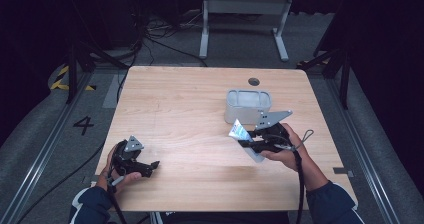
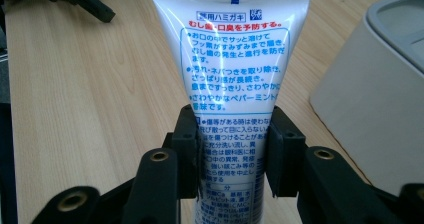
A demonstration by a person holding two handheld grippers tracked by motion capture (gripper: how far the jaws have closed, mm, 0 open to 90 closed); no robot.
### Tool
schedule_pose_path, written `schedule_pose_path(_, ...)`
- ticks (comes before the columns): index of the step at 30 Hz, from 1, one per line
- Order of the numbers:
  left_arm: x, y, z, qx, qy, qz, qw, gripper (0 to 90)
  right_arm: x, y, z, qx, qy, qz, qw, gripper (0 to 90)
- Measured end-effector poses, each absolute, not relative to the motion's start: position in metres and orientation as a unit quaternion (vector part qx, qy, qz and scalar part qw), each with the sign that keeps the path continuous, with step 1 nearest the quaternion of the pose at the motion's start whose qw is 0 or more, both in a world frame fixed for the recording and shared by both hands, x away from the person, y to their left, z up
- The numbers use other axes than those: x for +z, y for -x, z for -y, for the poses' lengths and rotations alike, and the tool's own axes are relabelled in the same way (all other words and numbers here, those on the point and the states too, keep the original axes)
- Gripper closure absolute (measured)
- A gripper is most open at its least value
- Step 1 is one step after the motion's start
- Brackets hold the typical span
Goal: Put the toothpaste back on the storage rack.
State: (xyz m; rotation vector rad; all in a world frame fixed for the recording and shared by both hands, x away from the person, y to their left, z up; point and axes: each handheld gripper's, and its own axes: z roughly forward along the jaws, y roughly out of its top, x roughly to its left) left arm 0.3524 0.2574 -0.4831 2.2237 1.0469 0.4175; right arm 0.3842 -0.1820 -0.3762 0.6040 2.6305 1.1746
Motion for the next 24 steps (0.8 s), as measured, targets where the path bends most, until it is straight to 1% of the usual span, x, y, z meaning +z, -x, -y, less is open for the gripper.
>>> schedule_pose_path(14, -0.483, -0.352, -0.257, 0.159, -0.846, -0.398, 0.319, 0.6, -0.355, -0.387, 0.207, 0.429, -0.221, -0.866, 0.129, 65.2)
schedule_pose_path(24, -0.483, -0.352, -0.258, 0.158, -0.846, -0.397, 0.318, 0.5, -0.343, -0.394, 0.21, 0.442, -0.227, -0.855, 0.149, 65.3)
